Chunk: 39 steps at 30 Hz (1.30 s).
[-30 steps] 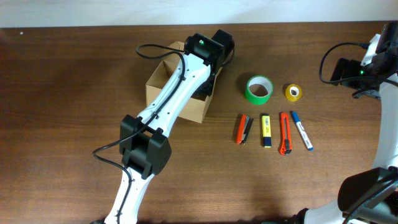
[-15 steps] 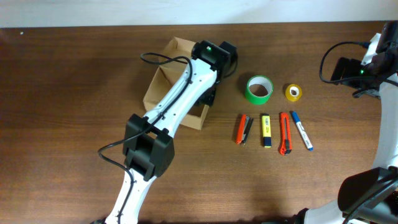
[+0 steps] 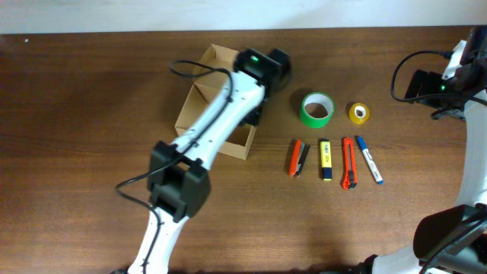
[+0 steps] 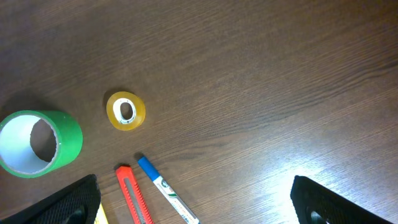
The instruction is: Pack container
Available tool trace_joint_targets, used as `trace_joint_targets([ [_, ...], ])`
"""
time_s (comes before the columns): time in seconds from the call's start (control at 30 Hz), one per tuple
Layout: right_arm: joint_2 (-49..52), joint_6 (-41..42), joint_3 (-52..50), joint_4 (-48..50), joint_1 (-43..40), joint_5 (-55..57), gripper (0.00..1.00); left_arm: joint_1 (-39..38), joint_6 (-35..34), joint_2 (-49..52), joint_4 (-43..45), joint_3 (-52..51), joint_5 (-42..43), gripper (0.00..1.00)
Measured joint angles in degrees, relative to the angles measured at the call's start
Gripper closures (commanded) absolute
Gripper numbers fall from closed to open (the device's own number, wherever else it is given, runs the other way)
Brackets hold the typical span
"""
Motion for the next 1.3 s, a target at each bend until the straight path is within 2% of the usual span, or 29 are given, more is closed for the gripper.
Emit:
trace_joint_targets([
  [0.13, 0.00, 0.00, 0.00, -0.02, 0.00, 0.00, 0.01, 6.10, 0.31, -3.15, -0.68, 2.84, -0.42, 0.98],
  [0.4, 0.00, 0.00, 0.00, -0.33, 0.00, 0.00, 0.01, 23.63, 3.58, -9.33, -4.09, 12.50, -0.74, 0.97],
  [0.63, 0.00, -0.04, 0.00, -1.09, 0.00, 0.02, 0.01, 35.98, 6.19, -11.50, -4.28, 13.44, 1.16, 0.93],
  [0.67, 0.00, 0.00, 0.00, -1.29, 0.00, 0.02, 0.01, 37.66, 6.40, -11.50, -4.26, 13.44, 1.53, 0.90],
  [0.73, 0.00, -0.02, 0.00, -1.68, 0.00, 0.02, 0.01, 40.37, 6.84, -11.50, -4.22, 13.44, 2.08, 0.68],
  [0.77, 0.00, -0.02, 0.00, -1.75, 0.00, 0.02, 0.01, 41.75, 7.04, -11.50, -4.07, 13.44, 2.34, 0.62],
  [0.87, 0.00, 0.00, 0.00, -1.79, 0.00, 0.02, 0.01, 45.11, 7.37, -11.50, -2.89, 13.44, 2.80, 0.57],
  [1.03, 0.00, -0.02, 0.00, -1.99, 0.00, 0.02, 0.01, 48.00, 7.56, -11.50, -2.14, 13.44, 3.56, 0.57],
  [1.1, 0.00, -0.04, 0.00, -2.14, 0.00, 0.02, 0.01, 48.46, 7.56, -11.50, -1.88, 13.44, 4.15, 0.59],
  [1.2, 0.00, -0.04, 0.00, -2.38, 0.00, 0.02, 0.01, 48.50, 8.61, -11.50, -1.77, 13.44, 5.27, 0.68],
  [1.3, 0.00, -0.02, 0.00, -2.49, 0.00, 0.02, 0.01, 48.48, 12.13, -11.50, -1.16, 13.44, 8.20, 0.68],
])
